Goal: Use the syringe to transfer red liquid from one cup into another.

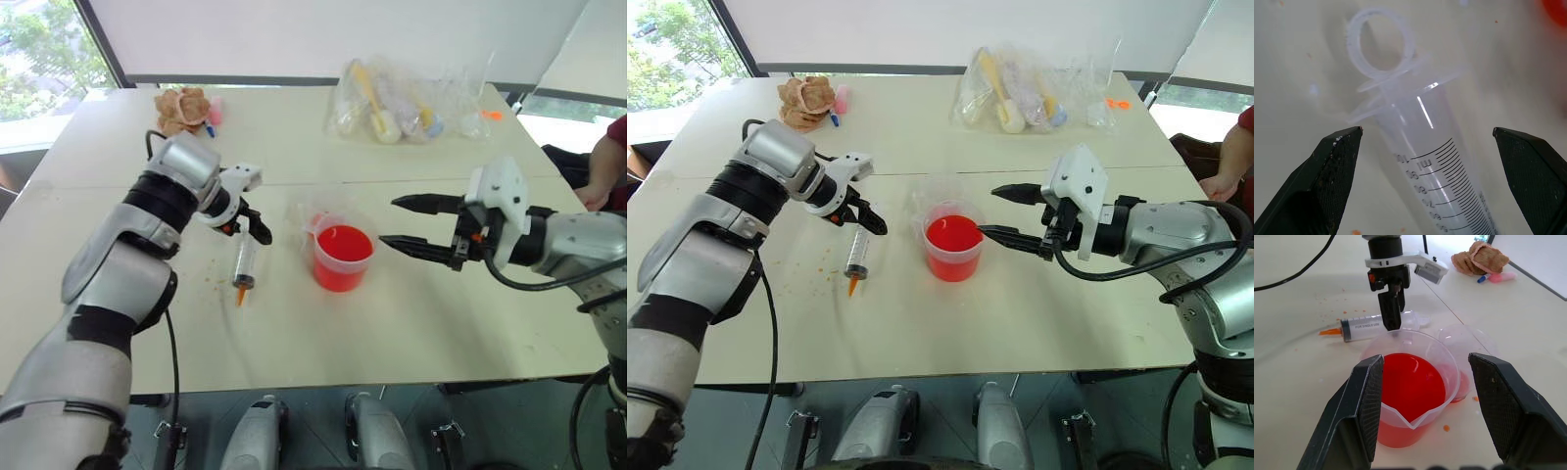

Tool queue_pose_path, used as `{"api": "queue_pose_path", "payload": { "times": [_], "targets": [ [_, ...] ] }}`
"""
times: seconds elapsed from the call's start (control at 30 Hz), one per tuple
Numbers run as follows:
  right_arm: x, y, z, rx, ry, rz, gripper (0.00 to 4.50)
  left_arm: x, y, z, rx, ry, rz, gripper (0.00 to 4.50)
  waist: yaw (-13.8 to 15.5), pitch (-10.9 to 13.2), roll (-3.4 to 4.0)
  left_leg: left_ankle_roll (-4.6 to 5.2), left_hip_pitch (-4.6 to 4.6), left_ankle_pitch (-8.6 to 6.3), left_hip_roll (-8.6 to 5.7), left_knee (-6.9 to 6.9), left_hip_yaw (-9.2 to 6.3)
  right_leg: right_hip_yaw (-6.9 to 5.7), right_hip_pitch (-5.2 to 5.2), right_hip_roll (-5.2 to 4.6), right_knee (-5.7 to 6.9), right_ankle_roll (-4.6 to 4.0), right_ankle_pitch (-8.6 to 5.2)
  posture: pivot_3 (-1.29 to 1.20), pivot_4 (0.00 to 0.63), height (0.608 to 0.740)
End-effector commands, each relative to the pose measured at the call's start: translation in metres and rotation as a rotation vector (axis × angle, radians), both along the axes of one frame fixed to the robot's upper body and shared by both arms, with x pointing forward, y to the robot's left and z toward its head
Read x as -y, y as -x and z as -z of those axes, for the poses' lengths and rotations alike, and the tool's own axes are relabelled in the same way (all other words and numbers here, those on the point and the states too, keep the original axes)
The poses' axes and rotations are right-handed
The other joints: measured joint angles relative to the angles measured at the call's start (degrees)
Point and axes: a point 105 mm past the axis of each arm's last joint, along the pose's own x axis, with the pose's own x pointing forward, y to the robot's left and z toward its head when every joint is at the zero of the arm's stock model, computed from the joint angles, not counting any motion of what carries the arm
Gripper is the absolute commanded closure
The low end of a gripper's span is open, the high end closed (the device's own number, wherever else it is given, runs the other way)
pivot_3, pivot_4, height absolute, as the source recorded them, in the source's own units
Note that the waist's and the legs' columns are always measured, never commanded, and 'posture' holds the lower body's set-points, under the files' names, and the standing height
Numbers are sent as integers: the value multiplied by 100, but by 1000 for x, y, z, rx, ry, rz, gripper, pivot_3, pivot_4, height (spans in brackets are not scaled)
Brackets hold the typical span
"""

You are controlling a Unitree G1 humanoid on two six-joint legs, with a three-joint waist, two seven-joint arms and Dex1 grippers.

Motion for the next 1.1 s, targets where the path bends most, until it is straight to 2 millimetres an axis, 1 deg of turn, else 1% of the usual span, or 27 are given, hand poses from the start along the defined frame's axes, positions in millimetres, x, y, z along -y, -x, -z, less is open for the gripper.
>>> {"api": "queue_pose_path", "payload": {
  "times": [0.03,0.1,0.17,0.2,0.23,0.27,0.37,0.4,0.47,0.57,0.6,0.67,0.7,0.73,0.77,0.8,0.83,0.87,0.93,1.0,1.03,1.07,1.1],
  "targets": [
    [0,2,-8,59,-3,8,1634,5,2,-1,-16,12,-21,14,0,0,0,0,0,0,0,0,0,0,0,0,1,0,0,0,150,740],
    [1,0,-7,58,0,14,1634,5,3,6,-25,2,-29,14,-1,0,0,0,1,0,2,0,0,0,0,0,2,0,0,0,150,740],
    [2,-1,-7,62,3,21,1634,9,3,9,-22,11,-29,14,1,-1,2,0,4,0,2,0,0,0,2,-1,2,0,0,0,150,740],
    [2,-1,-8,64,4,23,1634,11,3,9,-18,14,-23,546,0,-1,2,0,5,0,2,0,0,1,3,-1,3,0,0,0,150,740],
    [2,-1,-8,64,4,23,1634,13,2,9,-12,19,-25,871,1,-1,2,0,6,0,2,1,0,0,3,-1,4,0,0,0,150,740],
    [2,-2,-8,64,5,23,1634,13,1,9,-6,20,-25,1297,3,-1,2,-1,6,0,2,3,0,1,3,-1,6,0,0,0,150,740],
    [2,-2,-9,63,6,22,1634,14,2,13,-8,25,-36,2735,22,-2,2,-1,6,0,2,5,-1,0,6,-5,6,1,0,0,150,740],
    [2,-3,-9,61,8,22,1634,15,2,15,-7,27,-37,3001,23,-3,3,-1,6,1,0,5,-2,0,7,-6,5,1,1,0,150,740],
    [3,-3,-9,59,11,24,1634,16,2,17,-2,32,-35,3052,26,-4,4,-1,10,1,-2,6,-2,0,12,-8,6,1,1,0,150,740],
    [5,-4,-8,51,19,27,1634,21,-1,10,59,45,7,3053,32,-6,6,-2,14,1,-3,8,-1,-1,17,-11,7,3,2,0,150,740],
    [6,-5,-8,49,20,30,1634,25,-3,0,97,68,25,3053,38,-6,7,-2,14,1,-5,8,-1,-1,17,-14,8,4,3,0,150,740],
    [10,-6,-15,43,-25,38,1634,35,-14,-48,237,189,29,3053,63,-3,1,-3,14,3,-7,11,-2,-1,18,-16,11,6,5,0,150,740],
    [11,-6,-17,41,-43,40,1634,37,-17,-64,283,230,27,3053,80,1,-4,-4,11,4,-7,12,-3,-1,15,-16,11,7,7,0,150,740],
    [14,-7,-25,51,-83,44,1634,37,-23,-92,392,280,33,3053,90,2,-6,-5,6,4,-6,14,-3,-2,10,-15,10,6,10,0,150,740],
    [18,-10,-33,83,-110,66,1634,36,-28,-125,546,327,63,3053,95,3,-6,-5,5,4,-6,14,-3,-2,9,-16,9,7,10,0,150,740],
    [22,-12,-40,116,-130,88,1634,35,-29,-154,677,368,93,3053,99,4,-7,-5,4,4,-6,14,-2,-2,8,-17,7,7,11,0,150,740],
    [25,-15,-50,153,-164,107,1634,36,-25,-183,801,438,125,3053,98,4,-6,-6,3,4,-6,12,-1,-2,5,-19,6,7,11,0,150,740],
    [27,-16,-55,175,-183,118,1634,36,-22,-198,868,483,143,3053,86,2,-5,-8,3,5,-6,9,2,-2,2,-21,4,7,11,0,150,740],
    [33,-23,-69,235,-241,161,1634,44,-7,-224,1024,599,236,3053,88,-5,7,-25,6,14,-5,-1,7,-1,0,-24,-3,7,11,0,150,740],
    [41,-32,-77,295,-252,219,1634,53,10,-235,1131,748,315,3053,101,-15,26,-42,9,22,-7,-6,13,1,1,-28,-5,8,11,0,150,740],
    [44,-35,-79,317,-249,242,1634,55,14,-234,1160,786,334,3053,124,-15,24,-42,10,22,-8,-5,17,3,2,-31,-5,8,11,0,150,740],
    [47,-39,-83,349,-253,267,1634,61,18,-227,1160,801,362,3053,138,-15,25,-43,8,23,-8,-1,16,3,2,-30,-3,8,11,0,150,740],
    [50,-41,-86,368,-261,283,1634,71,27,-220,1219,799,434,3053,140,-14,23,-42,9,23,-9,3,17,3,5,-30,-1,8,11,0,150,740]
  ]
}}
